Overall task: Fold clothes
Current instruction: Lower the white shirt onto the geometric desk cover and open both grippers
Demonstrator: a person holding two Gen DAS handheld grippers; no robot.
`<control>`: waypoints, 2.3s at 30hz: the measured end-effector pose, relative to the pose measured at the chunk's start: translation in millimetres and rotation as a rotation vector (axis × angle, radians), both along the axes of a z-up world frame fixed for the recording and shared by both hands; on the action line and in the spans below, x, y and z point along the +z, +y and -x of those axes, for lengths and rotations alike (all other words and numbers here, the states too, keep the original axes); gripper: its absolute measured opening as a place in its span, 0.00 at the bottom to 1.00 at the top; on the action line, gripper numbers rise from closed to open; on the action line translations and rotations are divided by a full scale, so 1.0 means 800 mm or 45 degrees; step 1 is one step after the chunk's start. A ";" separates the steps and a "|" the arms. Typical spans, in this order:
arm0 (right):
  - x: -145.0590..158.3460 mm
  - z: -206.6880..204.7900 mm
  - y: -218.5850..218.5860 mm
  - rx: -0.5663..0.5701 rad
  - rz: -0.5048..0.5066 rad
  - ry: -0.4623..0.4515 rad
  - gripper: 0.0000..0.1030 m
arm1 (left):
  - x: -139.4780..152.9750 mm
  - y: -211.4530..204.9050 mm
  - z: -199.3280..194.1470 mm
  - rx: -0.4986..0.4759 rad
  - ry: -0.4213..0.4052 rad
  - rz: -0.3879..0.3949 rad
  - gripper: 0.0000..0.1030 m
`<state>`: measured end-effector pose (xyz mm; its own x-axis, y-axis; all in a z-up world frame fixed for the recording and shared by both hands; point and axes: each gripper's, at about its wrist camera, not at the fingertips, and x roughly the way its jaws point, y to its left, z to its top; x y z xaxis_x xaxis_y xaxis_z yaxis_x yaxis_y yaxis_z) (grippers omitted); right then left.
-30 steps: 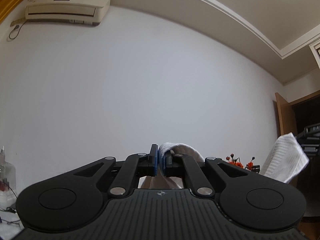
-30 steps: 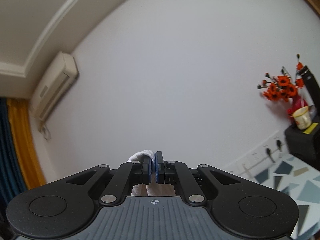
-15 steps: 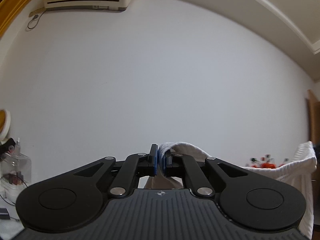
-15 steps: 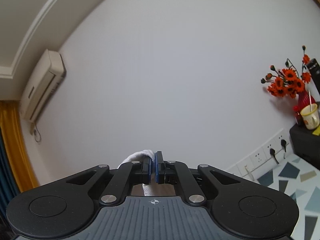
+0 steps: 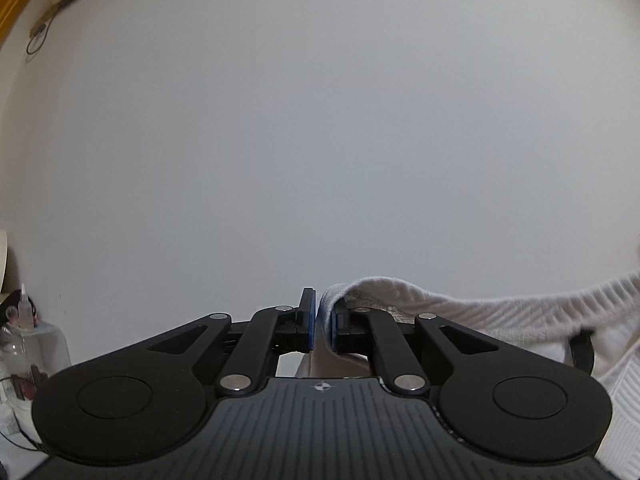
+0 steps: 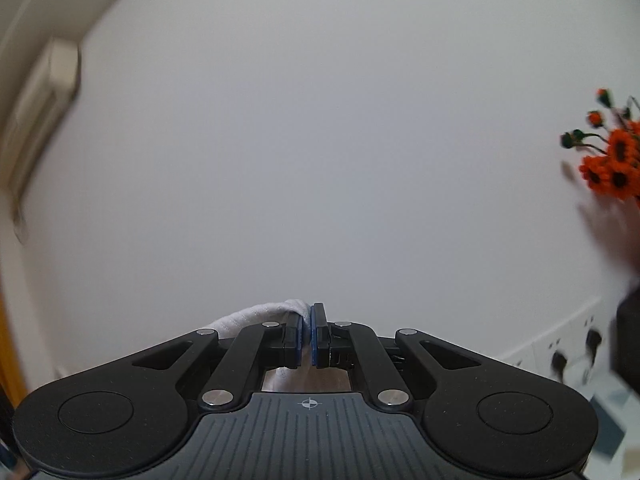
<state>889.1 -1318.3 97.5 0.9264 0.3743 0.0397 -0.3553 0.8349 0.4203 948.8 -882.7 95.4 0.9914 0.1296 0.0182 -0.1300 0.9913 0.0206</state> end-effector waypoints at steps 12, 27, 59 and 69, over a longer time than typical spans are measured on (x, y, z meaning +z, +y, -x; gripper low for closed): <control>-0.185 -0.236 0.067 -0.078 0.311 0.436 0.04 | -0.171 -0.015 -0.213 0.131 0.726 0.061 0.09; -0.295 -0.246 0.090 -0.073 0.356 0.830 0.64 | -0.253 0.001 -0.135 -0.237 1.274 0.165 0.80; -0.331 -0.192 0.380 0.158 0.422 1.108 0.67 | -0.316 0.206 0.007 -0.325 1.296 0.306 0.09; -0.323 -0.253 0.402 0.213 0.505 0.972 0.51 | -0.247 0.265 0.014 -0.167 1.075 0.199 0.04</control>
<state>1091.5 -996.8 -161.0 0.5784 0.3625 -0.7308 -0.2262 0.9320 0.2832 937.6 -670.7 -102.2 0.6725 -0.0469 -0.7386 -0.0175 0.9967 -0.0793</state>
